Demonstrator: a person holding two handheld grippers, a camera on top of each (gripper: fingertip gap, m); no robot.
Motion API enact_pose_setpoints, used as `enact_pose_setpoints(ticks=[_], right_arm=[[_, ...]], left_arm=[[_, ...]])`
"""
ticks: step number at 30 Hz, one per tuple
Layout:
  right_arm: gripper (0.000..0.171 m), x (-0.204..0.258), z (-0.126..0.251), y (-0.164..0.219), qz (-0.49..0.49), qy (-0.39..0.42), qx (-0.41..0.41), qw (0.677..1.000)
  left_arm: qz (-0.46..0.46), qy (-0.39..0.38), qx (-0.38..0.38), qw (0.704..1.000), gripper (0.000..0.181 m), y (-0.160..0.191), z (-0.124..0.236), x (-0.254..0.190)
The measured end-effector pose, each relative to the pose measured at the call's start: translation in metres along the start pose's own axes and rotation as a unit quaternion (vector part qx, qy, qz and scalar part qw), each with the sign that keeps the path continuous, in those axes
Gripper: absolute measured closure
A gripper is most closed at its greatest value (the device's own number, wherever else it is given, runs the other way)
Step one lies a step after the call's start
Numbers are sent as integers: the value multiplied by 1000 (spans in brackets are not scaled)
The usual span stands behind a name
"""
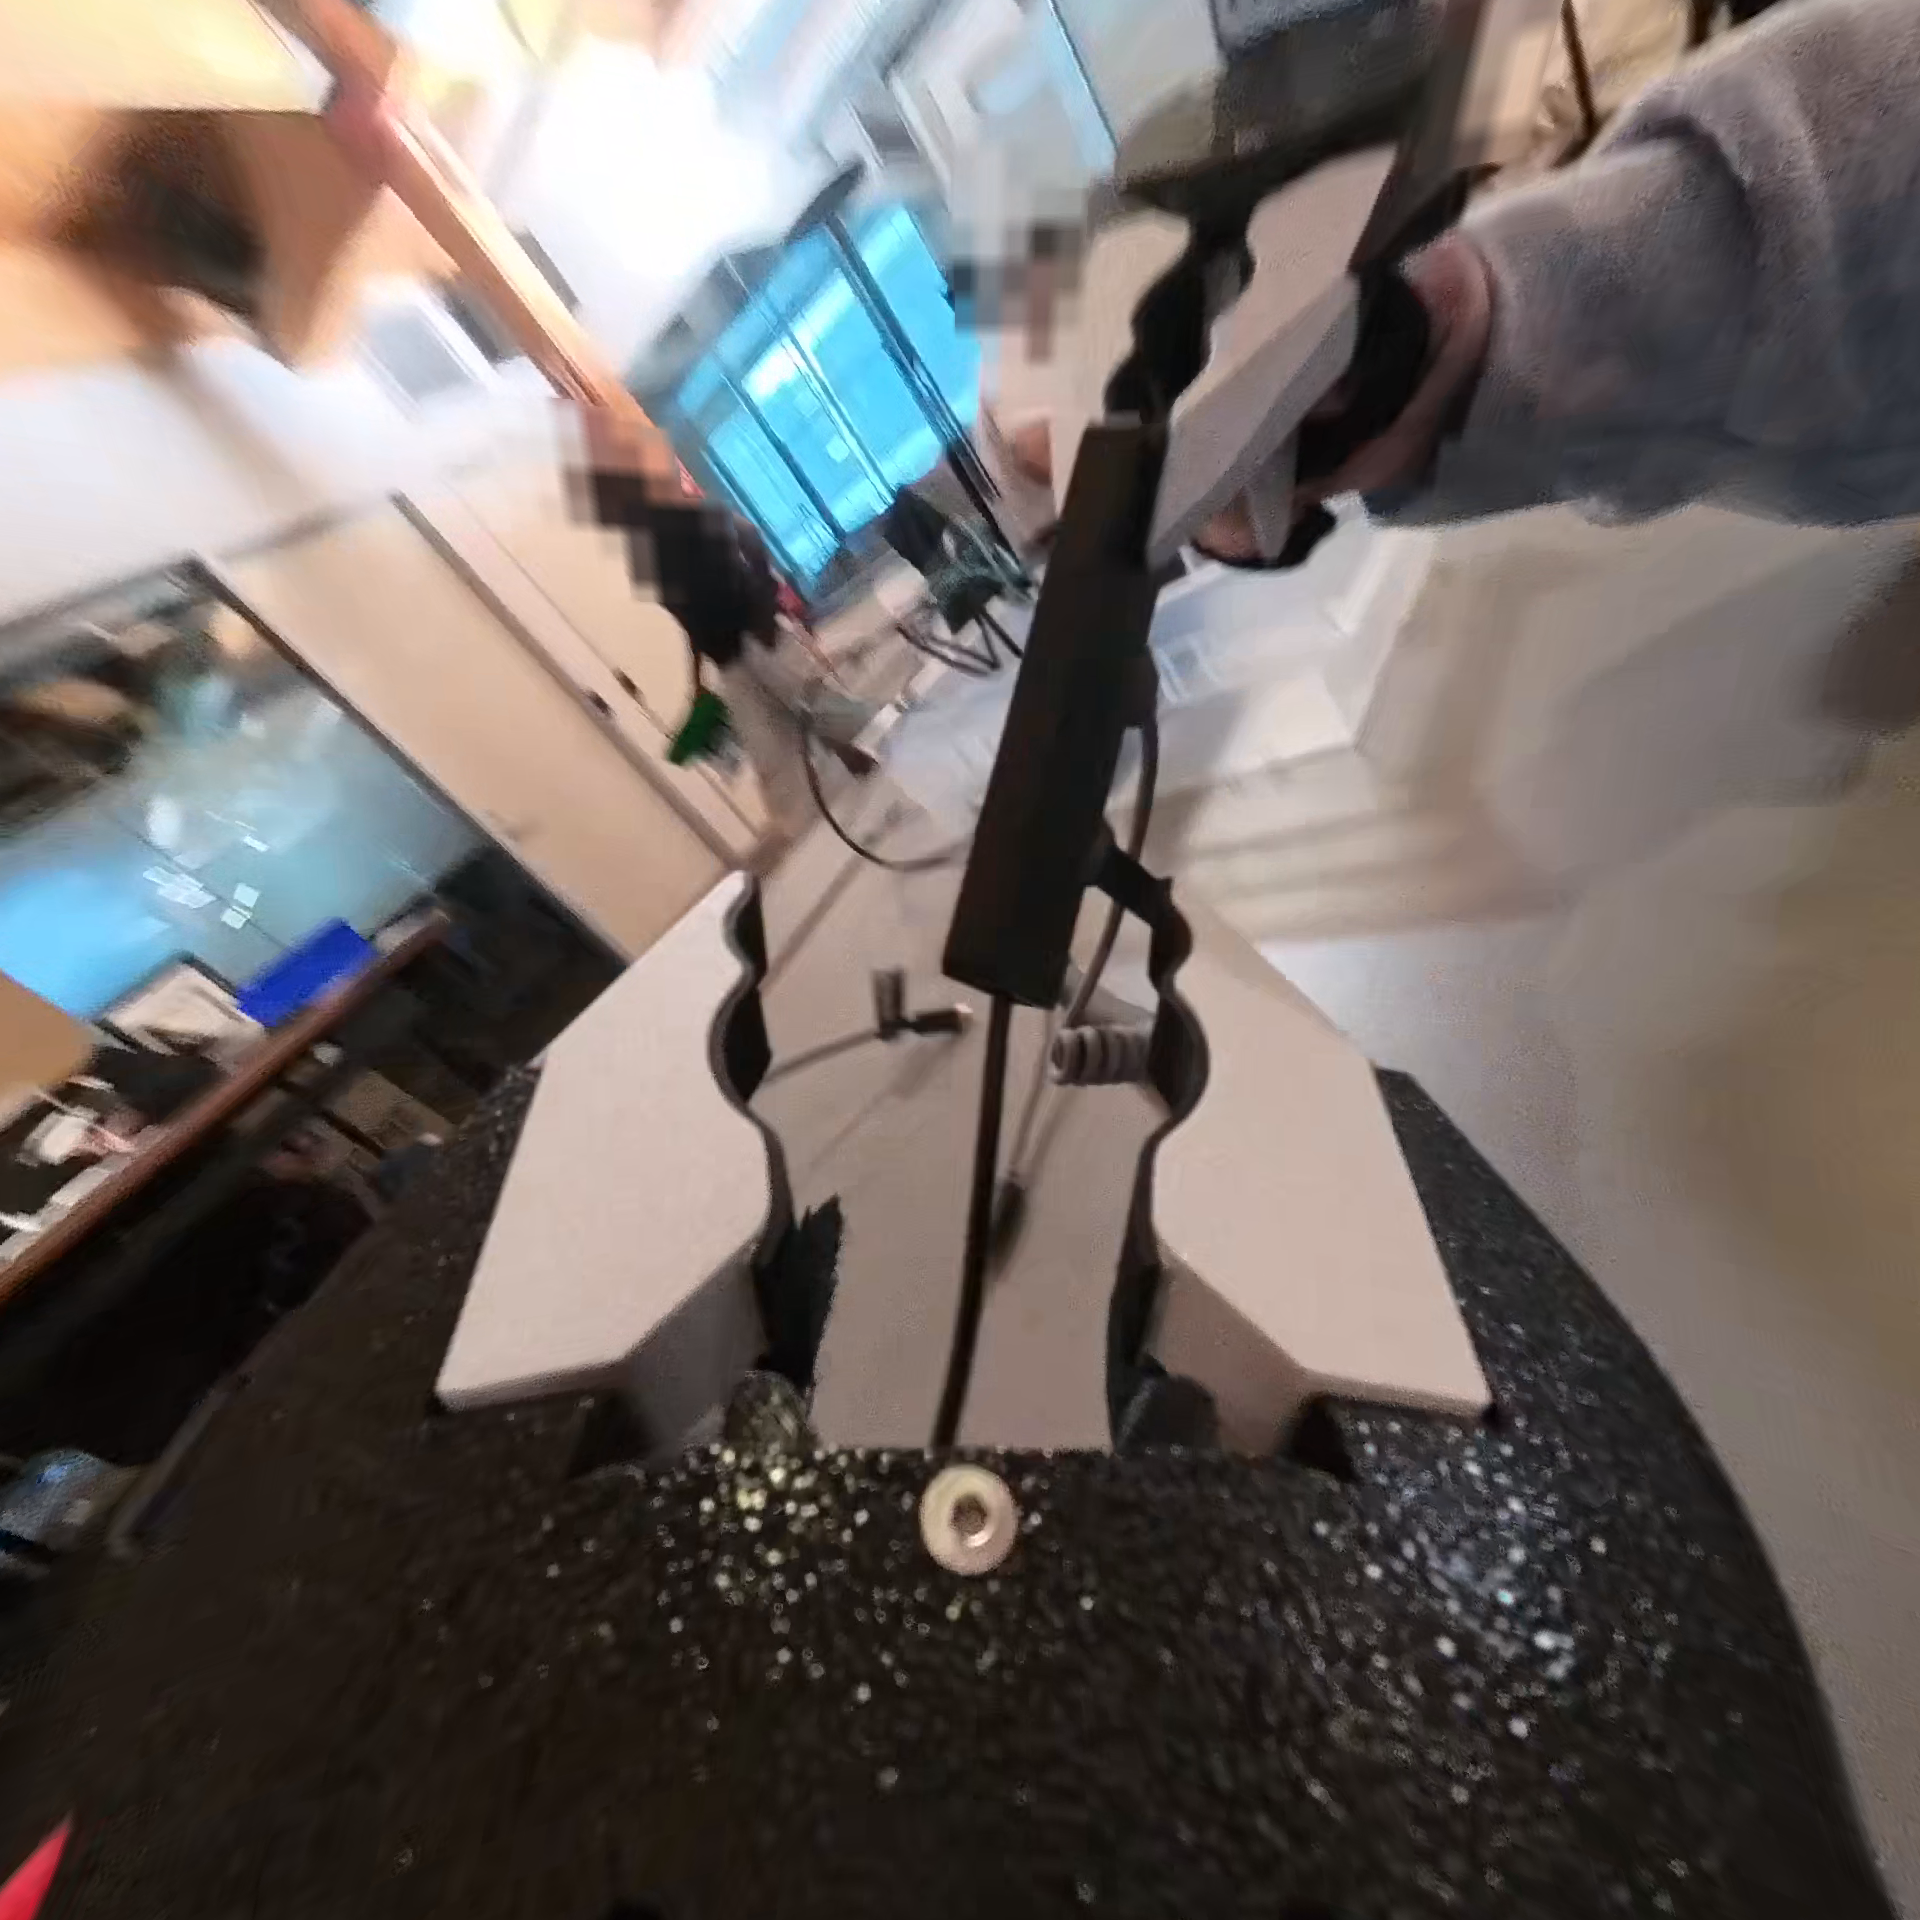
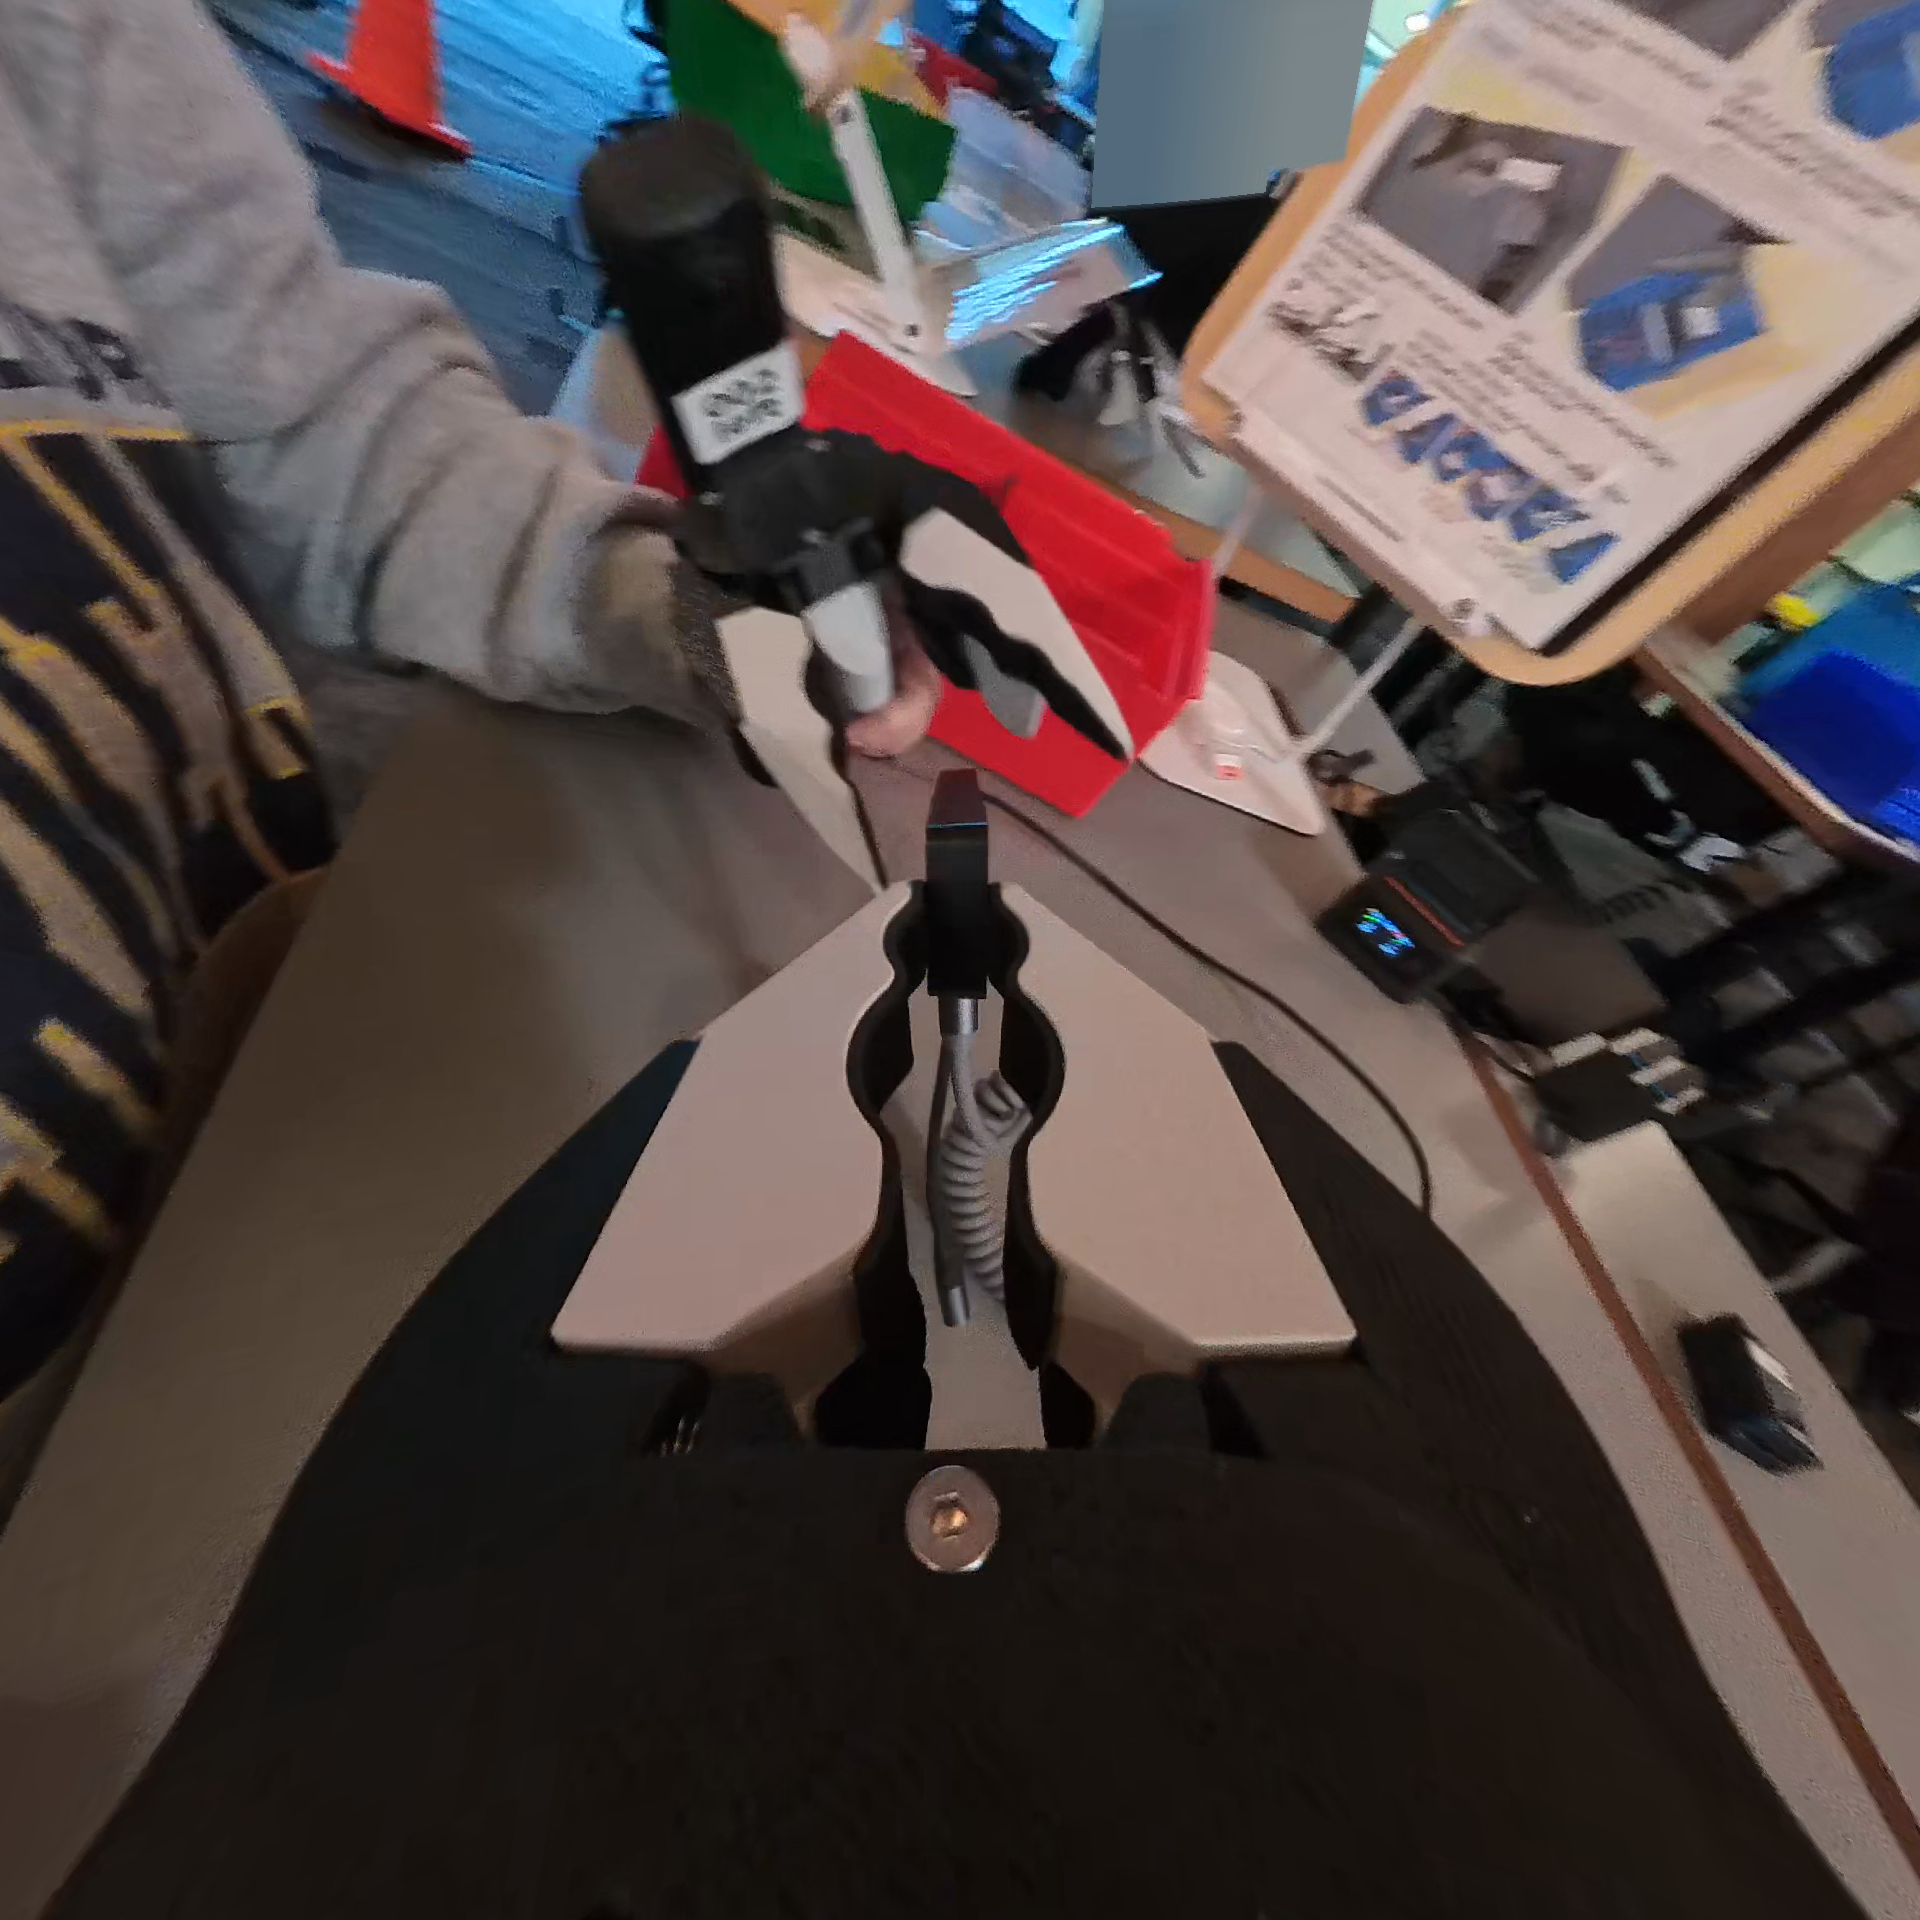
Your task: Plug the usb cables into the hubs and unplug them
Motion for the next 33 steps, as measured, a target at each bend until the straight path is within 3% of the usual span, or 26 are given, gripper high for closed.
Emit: enact_pose_setpoints(ticks=[3, 7, 8, 11, 14, 18, 19, 21, 23, 25, 29, 33], right_arm=[[163, 12, -8, 5, 8, -24, 19, 999], [158, 11, -11, 14, 7, 23, 78, 997], [148, 10, -12, 16, 3, 48, 100, 994], [106, 11, -17, 17, 32, 150, 155, 976], [88, 24, -36, 20, 115, 210, 180, 954], [102, 39, -67, 36, 214, 229, 255, 915], [113, 41, -73, 41, 228, 227, 273, 906], [159, 40, -79, 47, 258, 235, 298, 888], [163, 36, -80, 47, 267, 235, 301, 885], [163, 32, -76, 43, 217, 224, 290, 905], [163, 6, -47, 21, 164, 253, 243, 922], [163, -37, 6, -36, 160, 319, 175, 917]], left_arm=[[-1, 113, 22, 993, 131, 7, -7, -23], [-20, 119, 69, 990, 164, 16, -11, -27], [-20, 114, 87, 990, 173, 18, -13, -27], [-45, 99, 133, 985, 173, 23, -14, -26], [-81, 93, 152, 981, 173, 24, -14, -27], [-178, 90, 157, 967, 172, 21, -13, -36], [-200, 89, 156, 963, 172, 19, -13, -39], [-233, 86, 155, 956, 172, 17, -13, -43], [-250, 77, 158, 952, 172, 18, -13, -45], [-232, 55, 145, 960, 166, 16, -13, -40], [-111, -42, 93, 989, 120, 5, -4, -10], [45, -92, -38, 994, 118, -4, 17, 16]])
Point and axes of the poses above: each gripper's, where its closed fingertips meet, z back along the fingers, y out of its underside, x = y × z across the jaws, the point moved 7 cm from there along z, back along the fingers, and after that the axes turned 15 degrees about -z, right-handed, at the moved point
